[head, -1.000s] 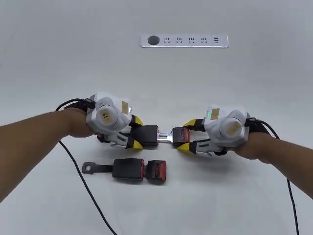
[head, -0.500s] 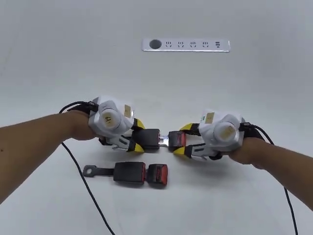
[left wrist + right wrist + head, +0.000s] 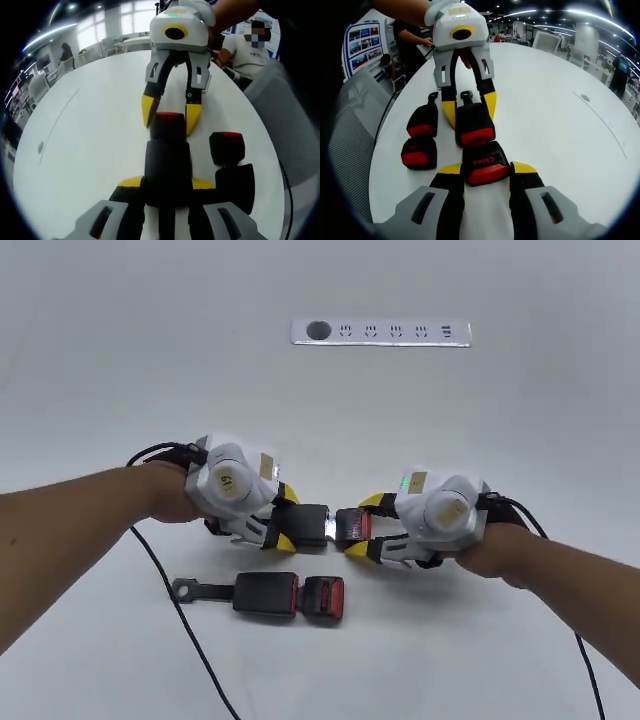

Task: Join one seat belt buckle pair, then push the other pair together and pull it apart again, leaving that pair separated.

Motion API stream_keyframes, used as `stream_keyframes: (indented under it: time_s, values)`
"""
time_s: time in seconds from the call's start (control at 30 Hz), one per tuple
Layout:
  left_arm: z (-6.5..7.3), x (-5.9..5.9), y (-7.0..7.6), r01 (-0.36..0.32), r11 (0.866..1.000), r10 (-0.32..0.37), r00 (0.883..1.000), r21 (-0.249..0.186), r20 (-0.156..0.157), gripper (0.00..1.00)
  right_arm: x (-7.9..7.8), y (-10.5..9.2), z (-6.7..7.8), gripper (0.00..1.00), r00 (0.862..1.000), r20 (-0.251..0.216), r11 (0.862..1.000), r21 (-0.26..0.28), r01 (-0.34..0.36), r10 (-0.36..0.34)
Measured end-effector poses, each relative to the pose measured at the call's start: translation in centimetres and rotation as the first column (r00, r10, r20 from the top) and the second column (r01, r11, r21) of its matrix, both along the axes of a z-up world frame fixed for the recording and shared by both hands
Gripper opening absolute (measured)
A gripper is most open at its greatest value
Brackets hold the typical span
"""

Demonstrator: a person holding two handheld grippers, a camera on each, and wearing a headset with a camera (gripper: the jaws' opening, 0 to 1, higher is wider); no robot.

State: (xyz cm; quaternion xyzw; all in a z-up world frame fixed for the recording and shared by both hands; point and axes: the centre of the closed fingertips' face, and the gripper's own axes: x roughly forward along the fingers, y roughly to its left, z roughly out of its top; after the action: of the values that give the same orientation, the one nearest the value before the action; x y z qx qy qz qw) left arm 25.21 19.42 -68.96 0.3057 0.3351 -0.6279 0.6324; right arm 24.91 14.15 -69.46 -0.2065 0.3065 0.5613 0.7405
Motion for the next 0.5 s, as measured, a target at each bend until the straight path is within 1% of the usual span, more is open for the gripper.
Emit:
stream_keyframes:
  time_s: [0.1, 0.23, 0.37, 0.5]
  values:
    - [0.04, 0.07, -0.02, -0.002, 1.0, 0.002, 1.0, -0.003, -0.003, 0.33, 0.24, 0.36, 0.06, 0.33, 1.0, -0.005, 1.0, -0.003, 0.013, -0.013]
    - [0.13, 0.01, -0.08, -0.001, 1.0, 0.001, 1.0, -0.004, -0.003, 0.33, 0.24, 0.25, 0.07, 0.33, 1.0, -0.01, 1.0, -0.008, 0.021, -0.021]
    - [0.08, 0.02, -0.09, 0.001, 1.0, -0.001, 1.0, 0.003, -0.002, 0.33, 0.22, 0.25, 0.06, 0.33, 1.0, -0.008, 1.0, -0.02, 0.023, -0.023]
    - [0.07, -0.03, -0.11, 0.002, 1.0, -0.002, 1.0, 0.01, -0.001, 0.33, 0.21, 0.36, 0.04, 0.34, 1.0, -0.003, 0.999, -0.044, 0.016, -0.017]
